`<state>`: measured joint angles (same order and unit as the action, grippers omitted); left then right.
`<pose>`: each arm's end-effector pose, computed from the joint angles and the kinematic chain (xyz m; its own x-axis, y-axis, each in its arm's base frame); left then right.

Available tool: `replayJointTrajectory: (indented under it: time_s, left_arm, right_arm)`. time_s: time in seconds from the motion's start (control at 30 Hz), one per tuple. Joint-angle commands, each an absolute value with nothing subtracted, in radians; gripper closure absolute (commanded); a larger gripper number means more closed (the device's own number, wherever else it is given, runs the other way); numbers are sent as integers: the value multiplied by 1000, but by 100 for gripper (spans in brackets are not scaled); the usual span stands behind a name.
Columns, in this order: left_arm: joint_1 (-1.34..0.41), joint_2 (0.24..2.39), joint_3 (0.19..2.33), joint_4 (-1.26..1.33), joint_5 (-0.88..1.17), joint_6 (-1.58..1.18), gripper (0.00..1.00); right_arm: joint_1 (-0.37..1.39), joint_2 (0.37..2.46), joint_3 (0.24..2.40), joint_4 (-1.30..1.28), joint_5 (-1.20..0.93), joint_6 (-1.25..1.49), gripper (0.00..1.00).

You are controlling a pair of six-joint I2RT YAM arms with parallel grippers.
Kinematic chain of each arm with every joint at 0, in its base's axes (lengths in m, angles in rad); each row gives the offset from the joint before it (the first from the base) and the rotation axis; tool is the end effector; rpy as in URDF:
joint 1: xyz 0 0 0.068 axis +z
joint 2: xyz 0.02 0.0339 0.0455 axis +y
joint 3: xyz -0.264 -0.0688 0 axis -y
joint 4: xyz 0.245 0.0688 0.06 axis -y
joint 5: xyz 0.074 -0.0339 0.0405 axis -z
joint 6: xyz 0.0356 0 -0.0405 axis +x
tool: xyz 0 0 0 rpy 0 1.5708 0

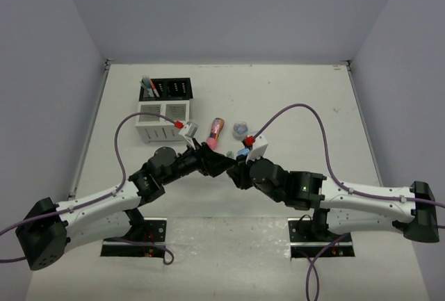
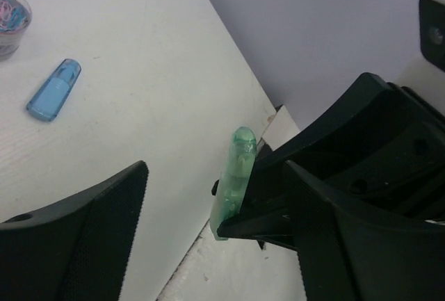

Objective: Sort the stationery into containers
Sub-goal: Place the pen in the storage box.

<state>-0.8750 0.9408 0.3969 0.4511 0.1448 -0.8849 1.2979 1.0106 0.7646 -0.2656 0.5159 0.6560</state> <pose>0.1332 -0.1675 0.2413 -0.6966 -0.3605 -0.6203 0.4934 0.3869 -0.7790 0.0771 0.2105 0.2843 -0.5448 0.0221 -0.8383 -0.4914 0.8016 0.3405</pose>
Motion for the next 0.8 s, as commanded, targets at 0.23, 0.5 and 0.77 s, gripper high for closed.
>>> replayJointTrajectory:
  time_s: [0.23,0.5,0.77]
  left_arm:
    - [-920,1040,456,556,84,-815,100]
    - [-908,996,674,231,-433,-516,100]
    - [-564,1280,857,614,-603,-240,100]
  right_arm:
    - [1325,1062,845,-244,529,638,100]
    - [1325,1021,790,-339,631,739,1]
    - [1324,913,718,-401,630,822,1]
